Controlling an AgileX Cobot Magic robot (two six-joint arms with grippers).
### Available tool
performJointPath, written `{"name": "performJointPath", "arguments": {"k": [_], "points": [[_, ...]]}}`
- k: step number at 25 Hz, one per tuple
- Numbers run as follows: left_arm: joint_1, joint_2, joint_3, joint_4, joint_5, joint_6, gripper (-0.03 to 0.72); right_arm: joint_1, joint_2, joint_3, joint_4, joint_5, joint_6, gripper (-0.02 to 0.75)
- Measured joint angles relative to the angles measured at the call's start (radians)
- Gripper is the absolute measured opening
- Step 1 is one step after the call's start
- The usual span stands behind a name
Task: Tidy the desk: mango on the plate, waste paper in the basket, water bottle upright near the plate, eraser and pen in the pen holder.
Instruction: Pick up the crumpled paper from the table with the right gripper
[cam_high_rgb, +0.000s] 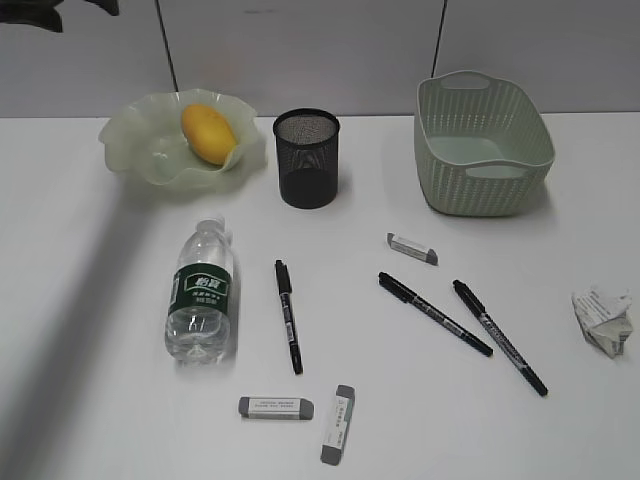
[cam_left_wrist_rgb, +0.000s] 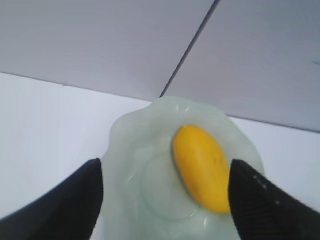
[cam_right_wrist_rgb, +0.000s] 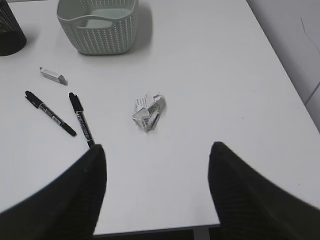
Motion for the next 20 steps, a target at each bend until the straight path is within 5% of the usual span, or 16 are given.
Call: {"name": "performJointPath", "arguments": {"k": [7, 12, 20], "points": [[0.057, -0.109, 0.000, 0.006, 0.346, 0.201, 0.583, 0.000, 0.000, 0.000, 0.003, 0.000, 0.003, 0.508], [0.059, -0.208, 0.012, 0.023, 0.420, 0.252, 0.574, 0.000, 0.046, -0.051, 0.011, 0.033, 0.043, 0.508], [0.059, -0.569, 0.295, 0.065, 0.424, 0.276, 0.571, 0.000, 0.411, -0.304, 0.012, 0.162, 0.064, 0.508]]}}
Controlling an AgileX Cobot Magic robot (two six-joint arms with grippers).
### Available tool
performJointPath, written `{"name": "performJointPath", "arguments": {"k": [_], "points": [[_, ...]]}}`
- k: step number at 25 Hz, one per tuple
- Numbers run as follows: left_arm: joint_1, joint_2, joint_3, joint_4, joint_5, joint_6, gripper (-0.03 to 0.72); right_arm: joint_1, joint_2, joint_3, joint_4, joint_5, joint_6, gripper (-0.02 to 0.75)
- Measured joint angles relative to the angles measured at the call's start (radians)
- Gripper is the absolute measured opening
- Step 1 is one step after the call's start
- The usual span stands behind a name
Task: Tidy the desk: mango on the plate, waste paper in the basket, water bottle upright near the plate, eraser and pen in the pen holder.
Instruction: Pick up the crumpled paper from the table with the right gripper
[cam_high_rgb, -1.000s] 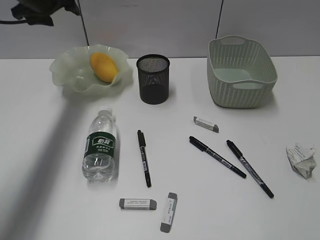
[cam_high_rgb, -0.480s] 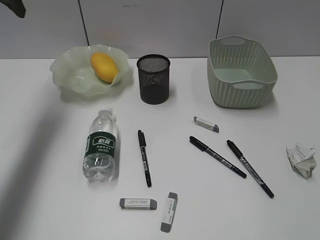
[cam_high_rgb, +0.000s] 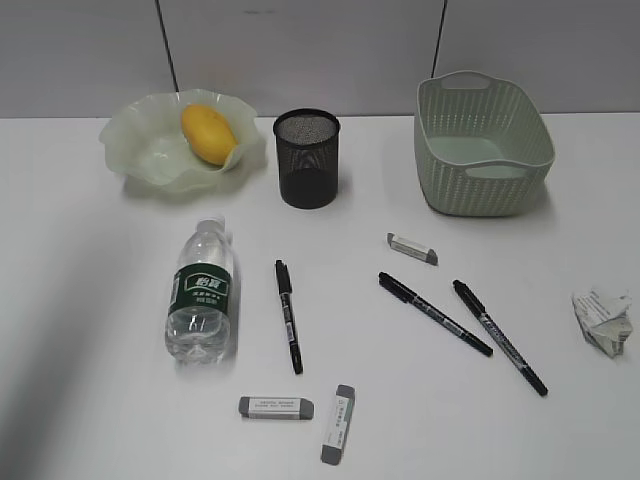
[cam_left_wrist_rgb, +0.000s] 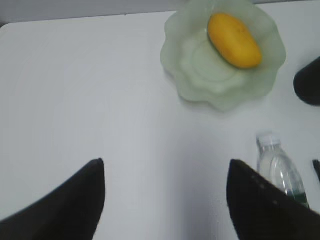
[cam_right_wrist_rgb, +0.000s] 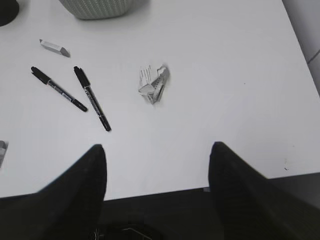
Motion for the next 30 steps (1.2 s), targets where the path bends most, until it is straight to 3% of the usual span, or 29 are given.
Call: {"name": "performJointPath", "arguments": {"k": [6, 14, 19, 30], "points": [[0.000, -0.291, 0.242, 0.000, 0.005, 0.002, 0.571, 0.000, 0.324, -0.144, 0.032, 0.005, 0.008, 0.508], [0.000, -0.704, 0.517, 0.007, 0.007, 0.003, 0.571, 0.000, 0.695, -0.163, 0.084, -0.002, -0.010, 0.508], [0.000, -0.935, 0.685, 0.009, 0.009, 0.003, 0.571, 0.000, 0.869, -0.163, 0.085, -0.101, -0.027, 0.507], [0.000, -1.394, 1.038, -0.105, 0.012, 0.003, 0.559, 0.000, 1.177, -0.164, 0.082, -0.296, -0.039, 0.488]]}}
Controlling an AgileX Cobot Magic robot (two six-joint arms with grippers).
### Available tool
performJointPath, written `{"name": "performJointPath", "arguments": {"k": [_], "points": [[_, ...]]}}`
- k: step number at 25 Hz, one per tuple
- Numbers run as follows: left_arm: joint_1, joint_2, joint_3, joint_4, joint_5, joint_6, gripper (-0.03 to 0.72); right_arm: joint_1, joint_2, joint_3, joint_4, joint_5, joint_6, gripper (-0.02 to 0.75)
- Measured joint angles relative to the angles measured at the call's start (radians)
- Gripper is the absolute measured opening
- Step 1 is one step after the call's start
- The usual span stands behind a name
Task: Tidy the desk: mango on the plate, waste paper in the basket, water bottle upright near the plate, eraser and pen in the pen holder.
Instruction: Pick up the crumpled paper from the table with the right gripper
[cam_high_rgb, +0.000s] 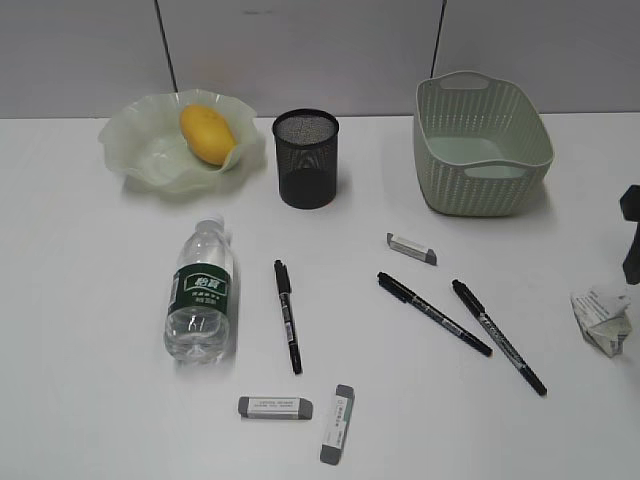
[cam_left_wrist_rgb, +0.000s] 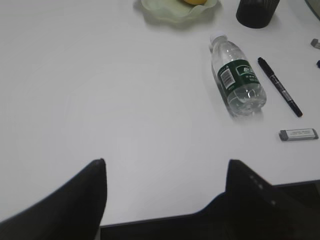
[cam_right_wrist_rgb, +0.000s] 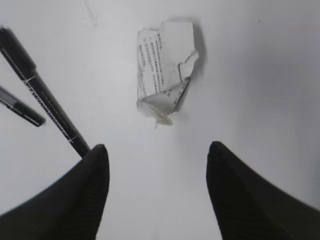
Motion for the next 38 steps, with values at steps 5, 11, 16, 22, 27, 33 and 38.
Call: {"name": "performJointPath", "arguments": {"k": [5, 11, 16, 22, 27, 33, 38], "points": [[0.000, -0.085, 0.046, -0.002, -0.015, 0.000, 0.544, 0.000, 0.106, 0.000, -0.001, -0.054, -0.002, 0.487], [0.000, -0.087, 0.078, -0.002, -0.123, 0.000, 0.522, 0.000, 0.202, 0.000, 0.001, -0.109, -0.002, 0.486], [0.000, -0.087, 0.092, -0.002, -0.153, 0.000, 0.522, 0.000, 0.246, 0.000, 0.003, -0.145, -0.002, 0.484], [0.000, -0.088, 0.095, -0.002, -0.155, 0.000, 0.516, 0.000, 0.247, 0.000, 0.005, -0.214, 0.001, 0.389], [0.000, -0.088, 0.095, -0.002, -0.156, 0.000, 0.503, 0.000, 0.247, 0.000, 0.006, -0.234, 0.023, 0.277], [0.000, -0.088, 0.095, -0.002, -0.157, 0.000, 0.502, 0.000, 0.293, 0.000, 0.006, -0.216, 0.052, 0.265], [0.000, -0.088, 0.095, -0.002, -0.157, 0.000, 0.502, 0.000, 0.309, 0.000, 0.007, -0.217, 0.075, 0.259]]}}
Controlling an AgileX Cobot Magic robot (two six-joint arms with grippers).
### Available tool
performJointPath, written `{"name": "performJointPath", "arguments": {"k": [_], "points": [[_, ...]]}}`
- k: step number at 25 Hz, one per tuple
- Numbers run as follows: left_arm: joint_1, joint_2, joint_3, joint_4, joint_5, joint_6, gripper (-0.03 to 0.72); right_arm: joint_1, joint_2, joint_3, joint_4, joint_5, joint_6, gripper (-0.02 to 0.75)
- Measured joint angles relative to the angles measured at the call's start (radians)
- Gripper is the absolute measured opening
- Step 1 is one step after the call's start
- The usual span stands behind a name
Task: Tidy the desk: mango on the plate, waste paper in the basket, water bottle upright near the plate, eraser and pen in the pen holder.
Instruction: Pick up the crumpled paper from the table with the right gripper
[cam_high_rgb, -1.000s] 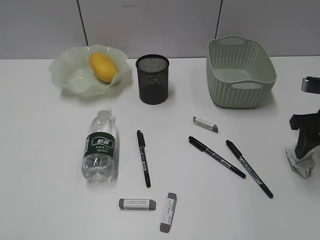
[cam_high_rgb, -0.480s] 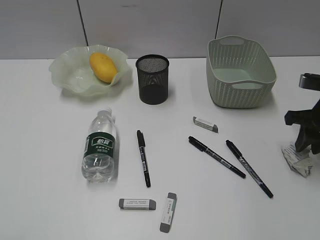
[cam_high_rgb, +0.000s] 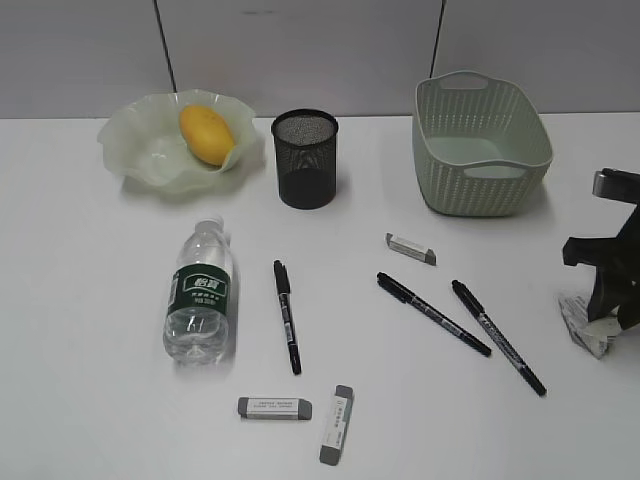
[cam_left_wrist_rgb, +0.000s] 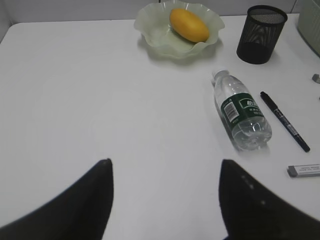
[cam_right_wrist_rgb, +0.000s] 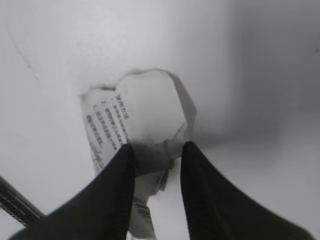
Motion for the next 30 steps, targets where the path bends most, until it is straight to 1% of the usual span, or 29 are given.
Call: {"name": "performJointPath", "arguments": {"k": [1, 2, 5, 6, 7, 12, 20, 24, 25, 26, 27, 28, 30], "points": [[0.000, 0.000, 0.000, 0.000, 0.000, 0.000, 0.501, 0.000, 0.000, 0.000, 0.000, 0.000, 0.000, 0.249], [0.000, 0.000, 0.000, 0.000, 0.000, 0.000, 0.497, 0.000, -0.001, 0.000, 0.000, 0.000, 0.000, 0.221], [0.000, 0.000, 0.000, 0.000, -0.001, 0.000, 0.488, 0.000, -0.003, 0.000, 0.000, 0.000, 0.000, 0.062], [0.000, 0.000, 0.000, 0.000, -0.001, 0.000, 0.486, 0.000, -0.004, 0.000, 0.000, 0.000, -0.001, 0.027], [0.000, 0.000, 0.000, 0.000, -0.001, 0.000, 0.486, 0.000, -0.005, 0.000, 0.000, 0.000, -0.001, 0.014], [0.000, 0.000, 0.000, 0.000, -0.001, 0.000, 0.482, 0.000, -0.066, 0.000, -0.002, 0.002, -0.019, 0.014], [0.000, 0.000, 0.000, 0.000, -0.001, 0.000, 0.480, 0.000, -0.308, 0.000, -0.001, -0.032, -0.046, 0.014], [0.000, 0.000, 0.000, 0.000, -0.001, 0.000, 0.480, 0.000, -0.344, -0.002, 0.000, 0.020, -0.090, 0.022], [0.000, 0.000, 0.000, 0.000, -0.001, 0.000, 0.480, 0.000, -0.341, -0.002, 0.000, 0.044, -0.097, 0.059], [0.000, 0.000, 0.000, 0.000, -0.001, 0.000, 0.480, 0.000, -0.337, -0.002, 0.003, 0.070, -0.103, 0.113], [0.000, 0.000, 0.000, 0.000, -0.002, 0.000, 0.480, 0.000, -0.332, -0.002, 0.008, 0.090, -0.110, 0.206], [0.000, 0.000, 0.000, 0.000, -0.002, 0.000, 0.480, 0.000, -0.325, -0.002, 0.012, 0.105, -0.119, 0.314], [0.000, 0.000, 0.000, 0.000, -0.002, 0.000, 0.479, 0.000, -0.307, -0.002, 0.027, 0.126, -0.119, 0.492]]}}
